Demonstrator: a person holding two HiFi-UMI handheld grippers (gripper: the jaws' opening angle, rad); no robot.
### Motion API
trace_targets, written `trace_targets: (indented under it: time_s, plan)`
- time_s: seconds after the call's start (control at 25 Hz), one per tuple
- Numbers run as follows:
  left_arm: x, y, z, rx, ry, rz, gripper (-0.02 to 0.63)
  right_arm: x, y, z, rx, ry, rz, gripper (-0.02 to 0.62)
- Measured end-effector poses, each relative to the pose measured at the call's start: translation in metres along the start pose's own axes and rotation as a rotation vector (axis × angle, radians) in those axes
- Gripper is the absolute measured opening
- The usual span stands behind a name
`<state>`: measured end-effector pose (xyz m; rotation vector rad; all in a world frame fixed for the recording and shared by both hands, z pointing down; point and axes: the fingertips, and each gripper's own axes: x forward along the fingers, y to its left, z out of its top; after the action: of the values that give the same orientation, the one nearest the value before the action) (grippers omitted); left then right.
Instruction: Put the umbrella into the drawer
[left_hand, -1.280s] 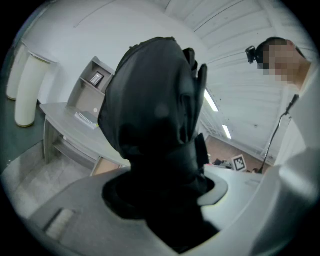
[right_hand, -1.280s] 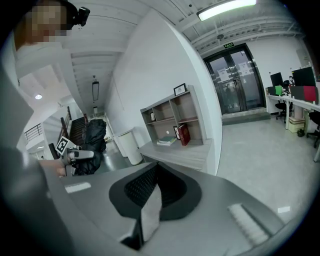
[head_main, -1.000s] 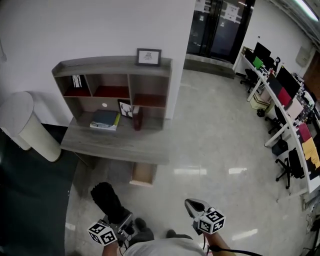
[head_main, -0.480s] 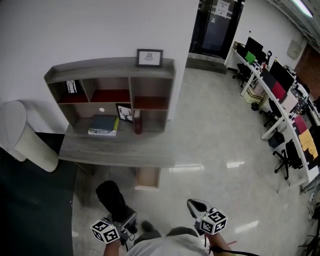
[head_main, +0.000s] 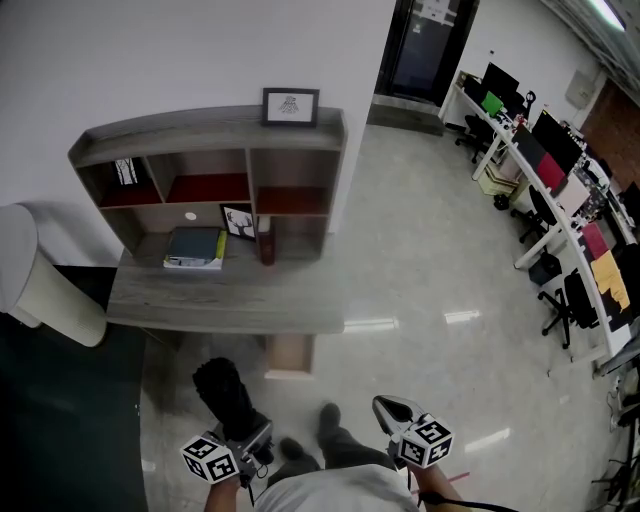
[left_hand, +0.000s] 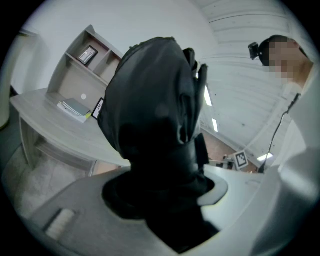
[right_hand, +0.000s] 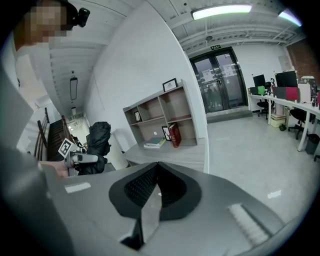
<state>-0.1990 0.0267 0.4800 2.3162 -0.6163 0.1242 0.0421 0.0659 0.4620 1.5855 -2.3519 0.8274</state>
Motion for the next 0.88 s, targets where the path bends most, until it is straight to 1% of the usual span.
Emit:
trace_targets:
  time_s: [0.24, 0.48, 0.88]
  plan:
    - [0.027, 0.011, 0.003, -0.019, 0.001, 0.03, 0.241, 0.026, -0.026, 0.008, 0.003, 0.021, 0.042, 0.006]
    - [0.059, 0.022, 0.013, -0.055, -0.014, 0.081, 0.242, 0.062, -0.055, 0.028, -0.018, 0.053, 0.107, 0.005]
    - [0.12, 0.036, 0.028, -0.093, -0.028, 0.148, 0.242, 0.109, -0.112, 0.048, -0.053, 0.11, 0.198, 0.006]
